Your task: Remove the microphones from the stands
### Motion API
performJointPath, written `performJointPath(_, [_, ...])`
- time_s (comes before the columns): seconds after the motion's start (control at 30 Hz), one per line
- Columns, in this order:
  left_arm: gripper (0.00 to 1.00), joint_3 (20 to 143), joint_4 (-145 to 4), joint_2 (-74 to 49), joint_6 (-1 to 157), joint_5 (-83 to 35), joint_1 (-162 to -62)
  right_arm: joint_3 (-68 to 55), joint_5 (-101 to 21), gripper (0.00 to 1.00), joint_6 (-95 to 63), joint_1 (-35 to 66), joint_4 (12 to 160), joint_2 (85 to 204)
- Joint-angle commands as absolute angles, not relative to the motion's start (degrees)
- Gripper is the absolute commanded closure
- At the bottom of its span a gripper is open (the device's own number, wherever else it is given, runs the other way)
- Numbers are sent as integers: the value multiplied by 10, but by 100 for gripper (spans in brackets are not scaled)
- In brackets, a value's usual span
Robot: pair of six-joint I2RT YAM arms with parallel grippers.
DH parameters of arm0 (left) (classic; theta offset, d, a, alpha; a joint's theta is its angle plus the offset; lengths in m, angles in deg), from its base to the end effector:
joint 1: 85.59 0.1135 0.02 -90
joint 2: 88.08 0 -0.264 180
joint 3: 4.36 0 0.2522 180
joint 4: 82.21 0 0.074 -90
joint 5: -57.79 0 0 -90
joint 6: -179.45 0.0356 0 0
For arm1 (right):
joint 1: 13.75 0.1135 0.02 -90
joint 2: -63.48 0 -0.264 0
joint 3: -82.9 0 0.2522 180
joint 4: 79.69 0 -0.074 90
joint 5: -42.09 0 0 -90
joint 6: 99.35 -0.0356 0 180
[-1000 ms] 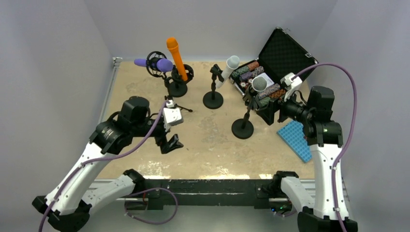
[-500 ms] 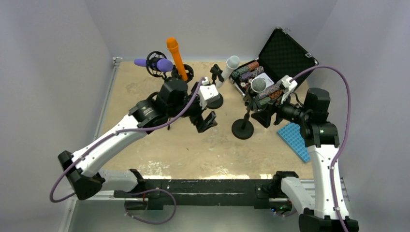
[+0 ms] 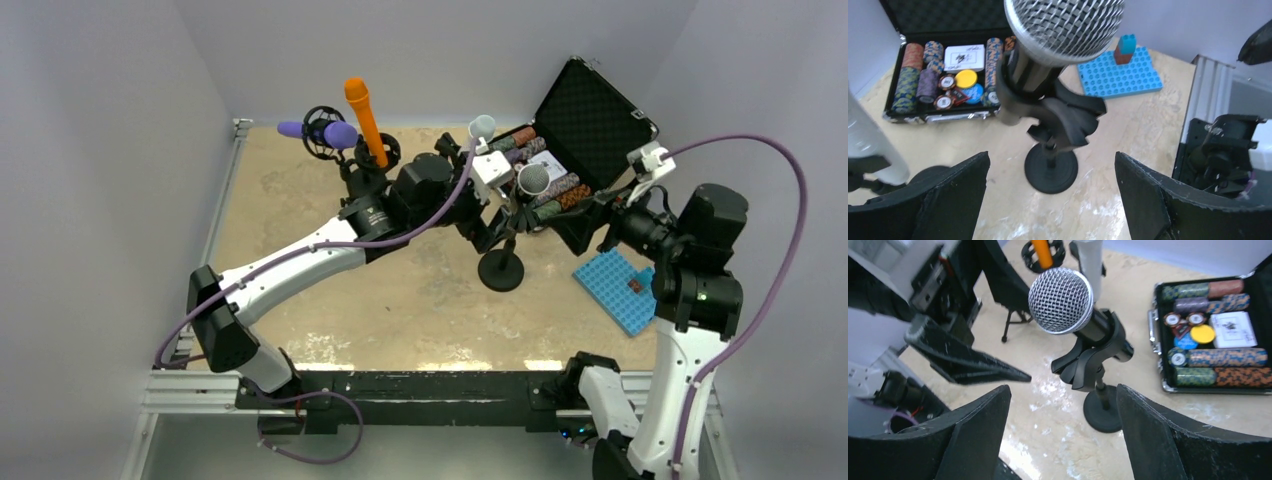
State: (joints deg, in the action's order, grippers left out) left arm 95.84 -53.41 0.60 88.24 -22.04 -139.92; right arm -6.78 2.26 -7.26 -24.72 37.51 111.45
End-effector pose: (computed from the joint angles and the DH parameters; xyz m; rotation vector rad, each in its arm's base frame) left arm 0.2078 -0.3003 0.3954 0.9857 1.6863 -0.8220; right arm 0.1248 0.0037 0.4426 -0.4294 1.8072 0.6845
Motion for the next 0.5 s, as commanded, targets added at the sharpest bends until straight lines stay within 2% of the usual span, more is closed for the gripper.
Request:
performJointPath(0.0, [1, 995, -586, 27, 842, -229, -1429, -107, 60, 18, -141, -297, 383, 1107])
performJointPath(0.2, [1, 1029, -578, 67, 798, -338, -1458, -77, -21, 17, -214, -298, 465, 1084])
performJointPath(0.47, [3, 1078, -513, 111, 723, -395, -1470, -35, -122, 15, -226, -298, 493, 1058])
